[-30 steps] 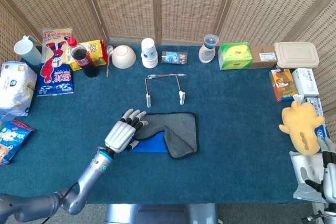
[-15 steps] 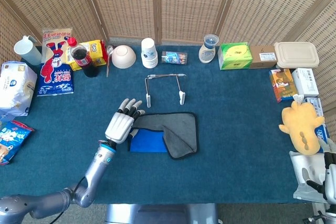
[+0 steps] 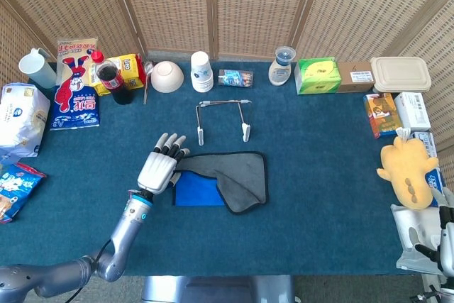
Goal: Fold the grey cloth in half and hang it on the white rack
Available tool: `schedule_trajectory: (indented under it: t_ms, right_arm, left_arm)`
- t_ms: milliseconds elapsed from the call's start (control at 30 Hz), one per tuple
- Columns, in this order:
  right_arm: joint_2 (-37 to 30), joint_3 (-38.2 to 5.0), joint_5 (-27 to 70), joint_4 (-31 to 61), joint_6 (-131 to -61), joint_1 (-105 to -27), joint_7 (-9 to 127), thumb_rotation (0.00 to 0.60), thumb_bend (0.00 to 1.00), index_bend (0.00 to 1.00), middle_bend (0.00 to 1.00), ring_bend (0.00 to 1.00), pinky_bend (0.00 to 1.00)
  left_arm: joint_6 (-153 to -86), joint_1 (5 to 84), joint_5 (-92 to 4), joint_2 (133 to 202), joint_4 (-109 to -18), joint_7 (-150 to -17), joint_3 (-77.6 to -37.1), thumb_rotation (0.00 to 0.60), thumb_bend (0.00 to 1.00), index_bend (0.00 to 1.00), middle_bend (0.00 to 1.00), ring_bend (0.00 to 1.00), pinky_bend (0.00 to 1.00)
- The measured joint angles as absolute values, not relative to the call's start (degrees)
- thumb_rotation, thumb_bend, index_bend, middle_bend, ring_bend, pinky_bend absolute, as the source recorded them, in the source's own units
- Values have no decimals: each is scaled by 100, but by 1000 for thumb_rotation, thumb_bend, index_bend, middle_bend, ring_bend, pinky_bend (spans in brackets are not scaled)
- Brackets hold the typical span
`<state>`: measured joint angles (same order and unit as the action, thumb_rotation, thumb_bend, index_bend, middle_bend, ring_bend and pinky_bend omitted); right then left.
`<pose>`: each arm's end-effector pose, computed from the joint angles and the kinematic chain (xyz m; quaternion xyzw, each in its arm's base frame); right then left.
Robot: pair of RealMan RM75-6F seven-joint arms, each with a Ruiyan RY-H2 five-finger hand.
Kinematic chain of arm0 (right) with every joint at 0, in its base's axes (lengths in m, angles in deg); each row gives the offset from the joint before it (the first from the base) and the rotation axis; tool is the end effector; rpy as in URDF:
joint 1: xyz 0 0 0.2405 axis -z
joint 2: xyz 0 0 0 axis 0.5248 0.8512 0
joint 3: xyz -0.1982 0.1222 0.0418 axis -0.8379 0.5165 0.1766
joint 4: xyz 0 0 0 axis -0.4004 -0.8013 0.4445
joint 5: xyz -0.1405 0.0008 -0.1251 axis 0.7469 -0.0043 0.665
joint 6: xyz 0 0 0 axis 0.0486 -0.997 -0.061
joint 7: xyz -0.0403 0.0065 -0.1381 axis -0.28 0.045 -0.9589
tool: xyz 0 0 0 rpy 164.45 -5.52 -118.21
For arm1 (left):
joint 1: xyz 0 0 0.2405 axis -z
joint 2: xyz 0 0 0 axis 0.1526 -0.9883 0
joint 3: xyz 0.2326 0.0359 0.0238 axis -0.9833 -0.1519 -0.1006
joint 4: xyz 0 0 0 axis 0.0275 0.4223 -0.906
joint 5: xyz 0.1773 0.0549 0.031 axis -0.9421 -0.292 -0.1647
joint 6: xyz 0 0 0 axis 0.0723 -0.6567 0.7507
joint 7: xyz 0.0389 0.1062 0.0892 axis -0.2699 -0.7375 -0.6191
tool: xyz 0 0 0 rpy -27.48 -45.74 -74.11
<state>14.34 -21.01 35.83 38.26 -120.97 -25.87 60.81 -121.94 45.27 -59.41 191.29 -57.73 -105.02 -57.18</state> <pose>-0.3100 -0.1287 0.1793 0.4489 -0.4798 0.3849 0.6482 -0.1379 0.2992 -0.0490 -0.7278 -0.3015 -0.4075 0.4619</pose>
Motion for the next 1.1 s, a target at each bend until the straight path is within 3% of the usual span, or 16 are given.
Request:
schedule_trajectory:
  t_ms: [300,733,1100]
  right_arm:
    - [1445,-2115,3602,3823,-12113,-2570,6105,600,319,38,26,0,0]
    - [1478,-2122,3582,3859,-12140,-2536,6087,600,319,38,25,0,0]
    - [1487,-2109,3541,3886,-12124,-2538,6044,600,319,38,25,0,0]
  left_arm:
    - [-12100,4512,-5974,19135,-5979,-10268,-5752,600,322,416,166,0,0]
    - [-11996,4610,-5858,19258,-5684,-10294,-5575,600,321,425,176,0,0]
    - [-11884,4763,-5823,19513,-5189,-10123,-5458,600,321,604,250,0,0]
